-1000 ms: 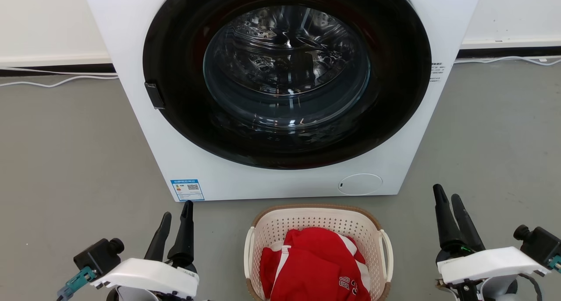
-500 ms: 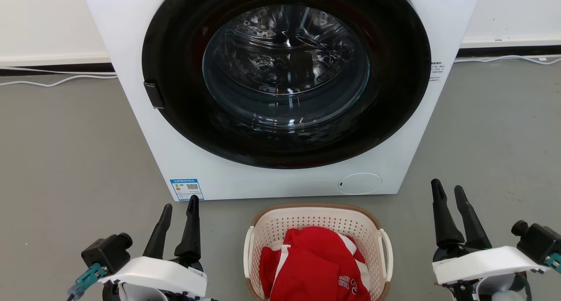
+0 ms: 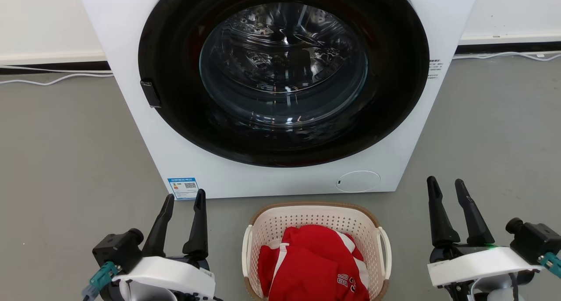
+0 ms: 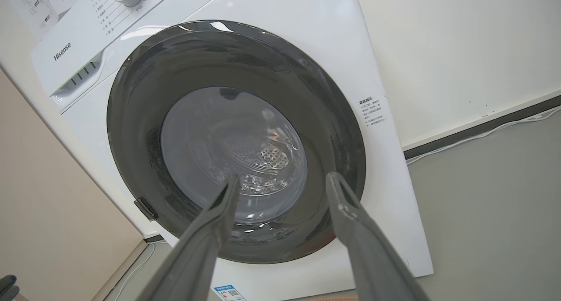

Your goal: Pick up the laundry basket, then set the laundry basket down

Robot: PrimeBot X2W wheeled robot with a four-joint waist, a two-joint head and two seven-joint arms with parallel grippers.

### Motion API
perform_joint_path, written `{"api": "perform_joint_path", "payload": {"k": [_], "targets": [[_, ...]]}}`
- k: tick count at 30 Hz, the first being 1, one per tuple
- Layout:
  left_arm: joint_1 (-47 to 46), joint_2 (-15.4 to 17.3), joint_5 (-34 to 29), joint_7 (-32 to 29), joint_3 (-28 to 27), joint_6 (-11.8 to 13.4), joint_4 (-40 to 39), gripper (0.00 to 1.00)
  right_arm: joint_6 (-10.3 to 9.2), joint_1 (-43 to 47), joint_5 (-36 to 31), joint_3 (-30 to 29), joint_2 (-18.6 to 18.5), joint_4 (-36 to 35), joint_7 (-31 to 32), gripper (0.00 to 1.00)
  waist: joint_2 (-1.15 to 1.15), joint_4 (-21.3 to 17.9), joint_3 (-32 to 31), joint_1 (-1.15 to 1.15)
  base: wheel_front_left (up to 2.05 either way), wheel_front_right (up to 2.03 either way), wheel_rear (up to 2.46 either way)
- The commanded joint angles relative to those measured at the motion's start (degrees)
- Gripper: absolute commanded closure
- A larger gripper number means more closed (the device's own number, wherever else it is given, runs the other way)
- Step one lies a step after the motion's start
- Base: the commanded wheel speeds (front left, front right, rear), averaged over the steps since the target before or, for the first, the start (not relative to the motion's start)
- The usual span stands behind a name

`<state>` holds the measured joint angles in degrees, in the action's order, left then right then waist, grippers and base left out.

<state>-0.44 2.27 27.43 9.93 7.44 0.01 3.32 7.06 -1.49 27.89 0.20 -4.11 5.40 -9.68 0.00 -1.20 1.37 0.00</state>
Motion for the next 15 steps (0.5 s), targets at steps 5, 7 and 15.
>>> {"api": "perform_joint_path", "payload": {"k": [5,7,15], "targets": [[-2.8,0.5,-4.4,1.5,-0.7,0.9,-2.8,0.00,0.36,-3.1,-4.7,1.2,-0.3,-2.3,-1.8,0.00,0.00,-0.2,0.3,0.00,0.00,0.00,0.00],[-2.9,0.5,-5.6,1.9,-0.5,1.0,-3.1,0.00,0.36,-3.1,-6.1,1.0,-0.2,-2.3,-2.2,0.00,0.00,-0.3,0.3,0.00,0.00,0.00,0.00],[-3.0,0.5,-10.6,3.2,0.4,1.6,-4.0,0.00,0.39,-3.2,-11.5,0.6,-0.2,-2.1,-3.5,0.00,0.00,-0.3,0.6,0.00,0.00,0.00,0.00]]}}
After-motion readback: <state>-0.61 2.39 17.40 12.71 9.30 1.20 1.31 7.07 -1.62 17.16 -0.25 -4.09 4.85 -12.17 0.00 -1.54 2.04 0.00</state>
